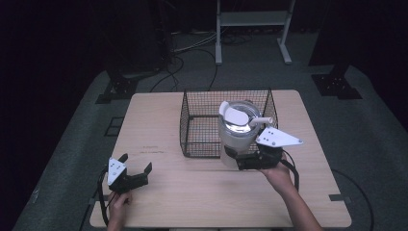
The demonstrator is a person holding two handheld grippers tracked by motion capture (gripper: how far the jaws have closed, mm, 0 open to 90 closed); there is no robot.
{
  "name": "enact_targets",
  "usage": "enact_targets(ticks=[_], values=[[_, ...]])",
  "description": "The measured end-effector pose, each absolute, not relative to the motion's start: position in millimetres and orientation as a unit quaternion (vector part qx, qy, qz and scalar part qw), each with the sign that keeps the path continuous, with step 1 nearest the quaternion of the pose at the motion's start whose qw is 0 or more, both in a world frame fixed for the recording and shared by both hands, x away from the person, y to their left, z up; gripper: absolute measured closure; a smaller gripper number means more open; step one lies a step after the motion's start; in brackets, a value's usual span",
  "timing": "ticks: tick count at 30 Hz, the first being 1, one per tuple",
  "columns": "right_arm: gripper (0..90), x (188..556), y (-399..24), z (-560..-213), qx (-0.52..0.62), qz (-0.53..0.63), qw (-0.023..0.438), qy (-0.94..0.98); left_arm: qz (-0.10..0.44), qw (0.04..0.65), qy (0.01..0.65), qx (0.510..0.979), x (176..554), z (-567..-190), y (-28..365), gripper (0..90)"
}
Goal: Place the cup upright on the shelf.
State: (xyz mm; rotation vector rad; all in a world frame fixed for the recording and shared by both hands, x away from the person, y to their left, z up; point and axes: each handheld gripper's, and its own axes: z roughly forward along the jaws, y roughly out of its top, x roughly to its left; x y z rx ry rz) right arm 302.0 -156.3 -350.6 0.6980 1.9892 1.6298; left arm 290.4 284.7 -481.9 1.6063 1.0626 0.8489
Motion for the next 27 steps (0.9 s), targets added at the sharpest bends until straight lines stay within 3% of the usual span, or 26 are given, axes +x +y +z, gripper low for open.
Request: enact_targets(ticks=[12,27], values=[[8.4,343.6,-140.3,-324.7,0.25,0.594,0.244,0.725,0.351,0.496,0.437,0.663,290.6,-482.0,285.0,0.0],[8.4,400.8,-118.4,-328.2,0.255,0.578,0.247,0.735,0.349,0.498,0.438,0.663,290.6,-481.7,286.0,0.0]])
